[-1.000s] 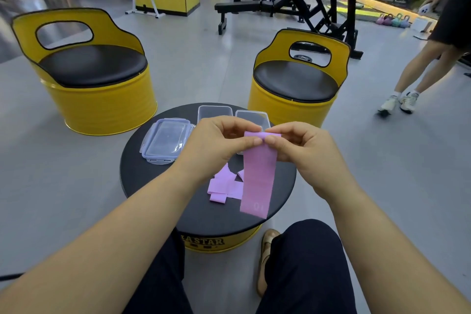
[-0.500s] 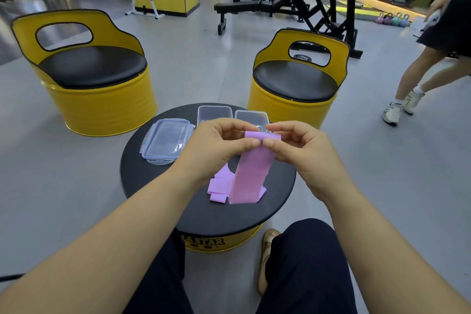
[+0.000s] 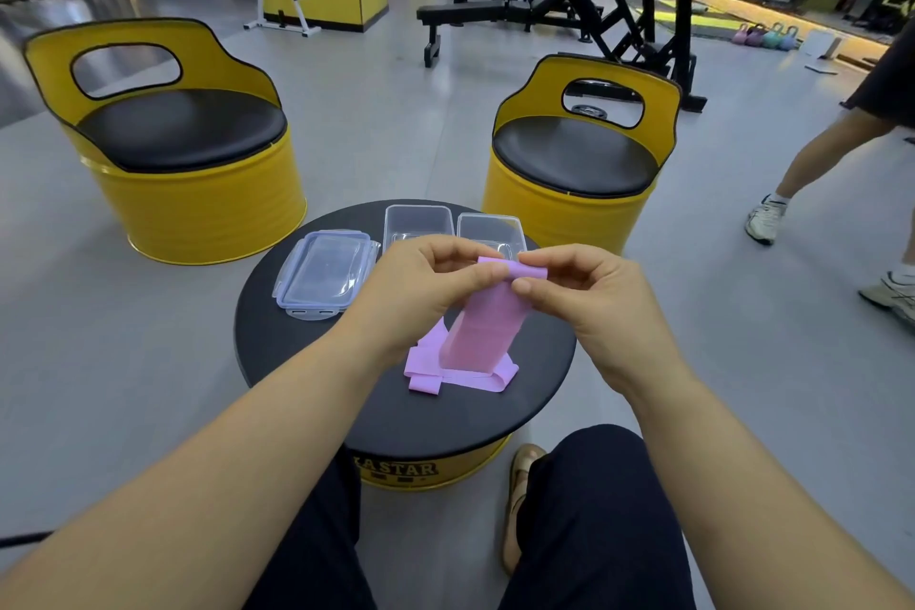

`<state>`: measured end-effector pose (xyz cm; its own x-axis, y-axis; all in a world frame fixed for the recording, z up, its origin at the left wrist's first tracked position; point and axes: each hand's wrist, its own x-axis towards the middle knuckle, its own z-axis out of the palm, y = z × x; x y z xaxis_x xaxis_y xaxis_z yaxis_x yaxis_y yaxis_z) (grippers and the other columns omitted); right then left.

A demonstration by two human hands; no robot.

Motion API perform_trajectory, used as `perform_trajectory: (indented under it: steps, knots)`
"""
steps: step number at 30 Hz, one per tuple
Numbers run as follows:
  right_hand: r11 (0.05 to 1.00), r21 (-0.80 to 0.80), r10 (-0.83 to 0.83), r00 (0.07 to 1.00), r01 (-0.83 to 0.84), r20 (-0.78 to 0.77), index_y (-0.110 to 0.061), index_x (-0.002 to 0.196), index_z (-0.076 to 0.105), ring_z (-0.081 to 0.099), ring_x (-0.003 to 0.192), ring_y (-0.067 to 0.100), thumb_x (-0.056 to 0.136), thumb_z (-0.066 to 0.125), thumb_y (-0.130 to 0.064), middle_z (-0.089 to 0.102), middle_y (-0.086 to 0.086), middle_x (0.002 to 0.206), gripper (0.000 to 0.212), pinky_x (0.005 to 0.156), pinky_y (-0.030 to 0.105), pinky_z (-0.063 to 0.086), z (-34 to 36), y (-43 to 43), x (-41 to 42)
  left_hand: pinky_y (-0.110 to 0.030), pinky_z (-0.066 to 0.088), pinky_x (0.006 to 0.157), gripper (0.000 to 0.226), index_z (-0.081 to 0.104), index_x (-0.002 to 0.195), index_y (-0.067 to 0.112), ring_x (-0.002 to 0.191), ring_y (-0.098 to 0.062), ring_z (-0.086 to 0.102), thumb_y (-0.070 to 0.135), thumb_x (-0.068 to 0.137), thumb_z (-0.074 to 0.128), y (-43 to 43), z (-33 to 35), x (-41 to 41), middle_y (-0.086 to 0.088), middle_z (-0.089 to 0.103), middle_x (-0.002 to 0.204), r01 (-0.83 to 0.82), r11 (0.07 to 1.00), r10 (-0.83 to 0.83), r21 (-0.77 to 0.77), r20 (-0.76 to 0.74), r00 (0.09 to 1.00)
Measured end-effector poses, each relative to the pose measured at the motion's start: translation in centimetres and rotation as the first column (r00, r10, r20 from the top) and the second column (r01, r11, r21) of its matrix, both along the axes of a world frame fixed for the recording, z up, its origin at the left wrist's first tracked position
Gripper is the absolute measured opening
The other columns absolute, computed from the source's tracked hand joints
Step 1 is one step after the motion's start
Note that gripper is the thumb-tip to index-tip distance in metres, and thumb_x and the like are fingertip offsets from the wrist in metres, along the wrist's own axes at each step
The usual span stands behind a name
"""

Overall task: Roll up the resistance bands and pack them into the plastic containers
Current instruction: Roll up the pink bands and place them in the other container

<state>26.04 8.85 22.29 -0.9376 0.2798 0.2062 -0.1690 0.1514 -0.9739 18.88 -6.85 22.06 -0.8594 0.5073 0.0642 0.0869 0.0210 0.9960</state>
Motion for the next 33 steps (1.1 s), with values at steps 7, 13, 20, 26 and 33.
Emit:
perform_trajectory:
  steps: [7, 13, 20, 26, 33]
  knots:
    - [0.999, -0.025, 0.031, 0.997, -0.030, 0.070, -0.012, 0.096, 0.069, 0.071, 0.085, 0.015, 0.077, 0.070, -0.020, 0.074, 0.002, 0.090, 0.021, 0.075, 0.030, 0.058, 0.1, 0.0, 0.1, -0.031, 0.055, 0.082, 0.012, 0.072, 0.088, 0.019, 0.086, -0.018, 0.070, 0.013, 0.078, 0.073, 0.0, 0.0, -0.1, -0.009, 0.074, 0.091, 0.000, 0.999, 0.000, 0.047, -0.006, 1.000]
    - [0.996, -0.079, 0.035, 0.998, -0.030, 0.054, -0.012, 0.094, 0.070, 0.071, 0.083, 0.014, 0.073, 0.070, -0.022, 0.074, -0.001, 0.084, 0.024, 0.070, 0.026, 0.058, 0.1, -0.1, 0.2, -0.027, 0.056, 0.077, 0.017, 0.068, 0.095, 0.020, 0.083, -0.013, 0.070, 0.011, 0.080, 0.070, 0.1, -0.2, 0.0, -0.001, 0.074, 0.086, 0.039, 0.997, -0.043, 0.067, 0.061, 0.997]
    - [0.989, 0.051, 0.135, 0.987, -0.140, 0.083, -0.022, 0.096, 0.067, 0.068, 0.080, 0.016, 0.077, 0.073, -0.009, 0.071, 0.009, 0.091, 0.023, 0.082, 0.033, 0.056, -0.2, 0.6, 0.2, -0.040, 0.053, 0.089, 0.029, 0.072, 0.097, 0.006, 0.092, -0.023, 0.067, 0.025, 0.075, 0.074, -0.6, -0.4, -0.7, -0.015, 0.071, 0.101, 0.179, 0.983, -0.182, 0.035, 0.173, 0.968]
    - [0.754, 0.312, 0.481, 0.810, -0.577, 0.335, -0.043, 0.122, 0.052, 0.052, 0.098, 0.025, 0.074, 0.079, -0.016, 0.048, -0.011, 0.119, 0.062, 0.085, 0.033, 0.053, 2.4, 1.8, -0.1, -0.027, 0.054, 0.072, 0.027, 0.071, 0.094, 0.000, 0.081, -0.021, 0.066, 0.019, 0.075, 0.066, -1.1, 0.1, -1.7, -0.015, 0.069, 0.092, 0.440, 0.898, -0.424, 0.023, 0.314, 0.849]
    - [0.664, 0.438, 0.501, 0.796, -0.606, 0.341, -0.035, 0.108, 0.062, 0.048, 0.091, 0.029, 0.058, 0.083, -0.029, 0.044, -0.014, 0.108, 0.054, 0.078, 0.045, 0.050, 3.7, 1.3, -0.5, -0.024, 0.054, 0.067, 0.011, 0.075, 0.078, 0.010, 0.070, -0.015, 0.067, 0.017, 0.071, 0.072, -1.0, 0.6, -1.6, -0.005, 0.070, 0.078, 0.606, 0.791, -0.592, 0.077, 0.343, 0.729]
